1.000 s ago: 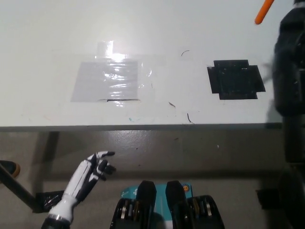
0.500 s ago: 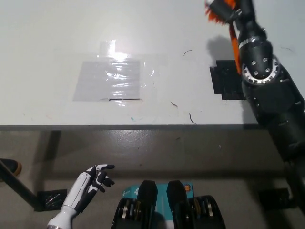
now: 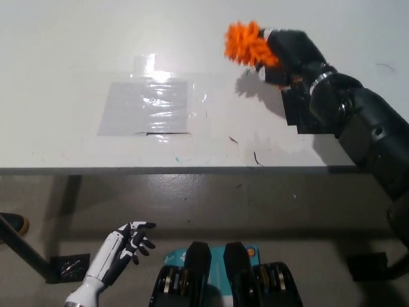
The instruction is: The robot uses it right hand to pick up an extended orange duster kept in the middle of the desk and presses its handle against the desk to collapse it
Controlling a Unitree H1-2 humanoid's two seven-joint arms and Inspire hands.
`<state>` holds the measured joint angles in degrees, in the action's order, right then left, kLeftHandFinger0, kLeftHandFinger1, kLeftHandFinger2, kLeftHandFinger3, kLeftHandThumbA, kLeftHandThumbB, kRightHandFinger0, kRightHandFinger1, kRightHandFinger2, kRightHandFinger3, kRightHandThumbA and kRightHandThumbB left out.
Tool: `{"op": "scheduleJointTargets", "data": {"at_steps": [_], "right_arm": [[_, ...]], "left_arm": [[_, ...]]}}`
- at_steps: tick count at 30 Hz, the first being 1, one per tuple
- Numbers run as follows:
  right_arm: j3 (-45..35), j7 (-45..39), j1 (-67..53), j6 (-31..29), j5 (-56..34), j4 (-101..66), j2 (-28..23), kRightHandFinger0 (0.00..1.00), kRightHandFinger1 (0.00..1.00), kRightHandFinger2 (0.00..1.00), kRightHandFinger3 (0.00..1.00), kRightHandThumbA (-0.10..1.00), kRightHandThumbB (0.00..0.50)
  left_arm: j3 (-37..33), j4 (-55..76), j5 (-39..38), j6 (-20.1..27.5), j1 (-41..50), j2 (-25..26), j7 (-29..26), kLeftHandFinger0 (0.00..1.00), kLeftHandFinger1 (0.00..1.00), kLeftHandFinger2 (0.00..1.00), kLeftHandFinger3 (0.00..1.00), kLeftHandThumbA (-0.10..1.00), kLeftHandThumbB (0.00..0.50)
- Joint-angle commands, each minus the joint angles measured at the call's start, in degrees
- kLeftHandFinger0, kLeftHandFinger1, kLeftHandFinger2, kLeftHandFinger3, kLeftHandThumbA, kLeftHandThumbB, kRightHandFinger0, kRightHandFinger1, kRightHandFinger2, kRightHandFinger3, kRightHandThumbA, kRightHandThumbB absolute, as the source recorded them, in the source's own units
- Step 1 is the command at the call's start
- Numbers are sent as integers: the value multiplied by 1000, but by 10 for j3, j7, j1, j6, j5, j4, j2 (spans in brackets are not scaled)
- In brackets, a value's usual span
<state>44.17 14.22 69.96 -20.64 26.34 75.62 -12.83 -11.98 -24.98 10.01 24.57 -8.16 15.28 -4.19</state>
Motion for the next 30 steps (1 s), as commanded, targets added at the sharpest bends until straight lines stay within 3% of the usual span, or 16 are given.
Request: {"op": "scheduleJointTargets", "data": {"at_steps": [1, 5, 8, 9, 10, 11, 12, 13, 14, 15, 16, 18, 19, 22, 26, 30], "right_arm": [[83, 50, 113, 11, 142, 14, -33, 0, 0, 25, 185, -65, 229], [95, 50, 112, 25, 138, 30, -32, 0, 0, 7, 30, -100, 211], [113, 44, 115, 50, 157, 40, -28, 0, 4, 28, 38, -39, 208], [116, 51, 113, 50, 162, 41, -29, 0, 0, 22, 37, -66, 236], [113, 29, 113, 69, 159, 46, -25, 3, 35, 71, 109, -34, 230], [108, -6, 115, 90, 154, 51, -21, 145, 166, 202, 389, 28, 206], [99, -31, 116, 98, 148, 54, -19, 217, 265, 338, 511, 62, 198], [87, -73, 120, 110, 136, 58, -17, 396, 473, 590, 702, 148, 213], [86, -110, 124, 129, 137, 61, -15, 912, 1000, 1000, 1000, 416, 257], [82, -154, 128, 153, 135, 67, -11, 1000, 1000, 1000, 1000, 584, 332], [68, -184, 131, 167, 121, 70, -9, 1000, 1000, 1000, 1000, 630, 415], [31, -216, 134, 181, 87, 70, -10, 1000, 1000, 1000, 1000, 608, 500], [18, -226, 136, 181, 75, 69, -12, 1000, 1000, 1000, 1000, 619, 500], [-11, -276, 146, 176, 63, 66, -18, 1000, 1000, 1000, 1000, 821, 500], [-32, -319, 154, 178, 63, 62, -20, 1000, 1000, 1000, 1000, 874, 500], [-47, -353, 158, 176, 64, 58, -23, 1000, 1000, 1000, 1000, 901, 500]], "left_arm": [[-2, 14, 2, 24, -21, 15, -20, 364, 446, 461, 703, 1000, 500], [-1, 14, -4, 24, -25, 15, -11, 399, 471, 481, 703, 1000, 500], [-1, 11, 2, 24, -30, 17, -16, 421, 467, 465, 701, 1000, 500], [-2, 10, 3, 24, -30, 17, -16, 418, 475, 467, 703, 1000, 500], [-2, 10, 4, 24, -30, 17, -17, 417, 475, 466, 702, 1000, 500], [-5, 11, 7, 24, -31, 19, -20, 429, 470, 459, 703, 1000, 500], [-5, 11, 7, 24, -31, 19, -20, 449, 470, 451, 700, 1000, 500], [-6, 11, 6, 24, -32, 19, -20, 471, 471, 445, 695, 1000, 500], [-6, 11, 6, 24, -32, 19, -20, 491, 476, 440, 697, 1000, 500], [-6, 12, 7, 24, -32, 20, -20, 493, 475, 435, 694, 1000, 500], [-6, 13, 6, 24, -33, 21, -21, 492, 474, 433, 692, 1000, 500], [-6, 13, 6, 24, -35, 21, -20, 494, 472, 430, 691, 1000, 500], [-5, 12, 5, 24, -36, 21, -19, 506, 477, 431, 693, 1000, 500], [-2, 9, 6, 24, -39, 21, -18, 465, 476, 441, 702, 1000, 500], [-3, 7, 10, 24, -38, 19, -24, 428, 471, 444, 710, 1000, 500], [-5, 9, 16, 24, -35, 19, -28, 460, 464, 442, 721, 1000, 500]]}}
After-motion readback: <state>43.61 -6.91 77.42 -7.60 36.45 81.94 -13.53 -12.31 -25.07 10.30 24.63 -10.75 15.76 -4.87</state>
